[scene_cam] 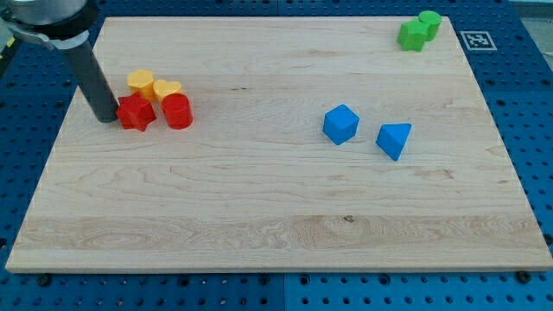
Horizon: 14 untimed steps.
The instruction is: Push the red star and red circle towards the top center
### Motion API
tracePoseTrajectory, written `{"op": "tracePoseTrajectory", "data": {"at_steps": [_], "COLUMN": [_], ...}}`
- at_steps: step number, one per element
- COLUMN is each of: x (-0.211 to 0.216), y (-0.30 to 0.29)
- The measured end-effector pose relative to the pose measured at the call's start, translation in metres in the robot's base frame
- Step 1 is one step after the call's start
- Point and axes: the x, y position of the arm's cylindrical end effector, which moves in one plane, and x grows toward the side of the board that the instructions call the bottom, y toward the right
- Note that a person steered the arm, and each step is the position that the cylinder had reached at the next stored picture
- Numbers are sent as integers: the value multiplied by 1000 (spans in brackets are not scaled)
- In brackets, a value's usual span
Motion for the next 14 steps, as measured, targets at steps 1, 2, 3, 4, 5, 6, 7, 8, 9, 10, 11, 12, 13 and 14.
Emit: {"op": "tracePoseTrajectory", "data": {"at_steps": [1,2,3,4,5,6,7,8,9,10,11,12,13,14], "x": [4,15,15,24,26,24,28,31,16,13,13,13,13,12], "y": [23,50,76,112,154,169,158,110,90,100,123,140,149,152]}}
